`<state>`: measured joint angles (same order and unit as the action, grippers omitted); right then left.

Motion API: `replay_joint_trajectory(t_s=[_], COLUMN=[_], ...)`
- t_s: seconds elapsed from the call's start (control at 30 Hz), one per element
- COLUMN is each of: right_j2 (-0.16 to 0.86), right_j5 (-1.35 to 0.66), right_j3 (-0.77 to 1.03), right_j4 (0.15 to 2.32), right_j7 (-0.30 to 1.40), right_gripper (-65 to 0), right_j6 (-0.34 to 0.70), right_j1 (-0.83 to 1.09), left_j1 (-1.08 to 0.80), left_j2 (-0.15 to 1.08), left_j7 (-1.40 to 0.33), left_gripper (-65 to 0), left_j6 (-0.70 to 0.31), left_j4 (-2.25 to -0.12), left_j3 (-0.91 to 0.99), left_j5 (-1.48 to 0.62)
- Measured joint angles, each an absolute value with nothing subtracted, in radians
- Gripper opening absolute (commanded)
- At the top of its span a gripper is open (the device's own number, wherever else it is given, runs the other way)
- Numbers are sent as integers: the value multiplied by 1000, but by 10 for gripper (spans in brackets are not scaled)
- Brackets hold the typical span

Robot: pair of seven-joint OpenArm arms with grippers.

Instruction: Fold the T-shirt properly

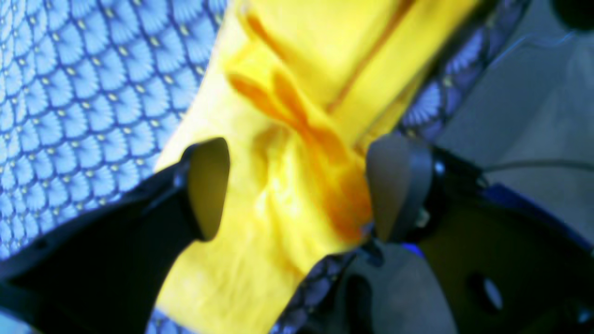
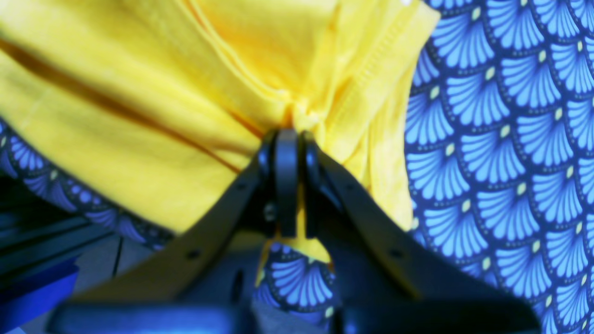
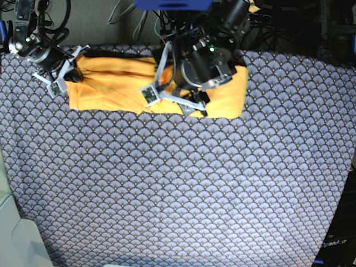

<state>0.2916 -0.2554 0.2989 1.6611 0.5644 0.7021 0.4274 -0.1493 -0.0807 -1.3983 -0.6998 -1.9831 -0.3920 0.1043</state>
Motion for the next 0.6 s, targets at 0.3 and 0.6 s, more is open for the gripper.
replay_joint_trajectory(t_s=[0.3,0.6], right_j2=[291,291], right_j5=[-252,-252], right_j3=[299,299], right_j4=[1661,1660], right_j7=[564,564], right_gripper=[-650,-650], right_j6=[702,702], right_j1=[427,427], left_j1=[-103,-92], left_j2=[-45,-12], left_j7=[-1413,-1402], left_gripper=[-395,-554], left_j6=[-699,-700], left_j4=[-1980,-1980], left_j3=[-383,-276], left_j5=[-66,-108])
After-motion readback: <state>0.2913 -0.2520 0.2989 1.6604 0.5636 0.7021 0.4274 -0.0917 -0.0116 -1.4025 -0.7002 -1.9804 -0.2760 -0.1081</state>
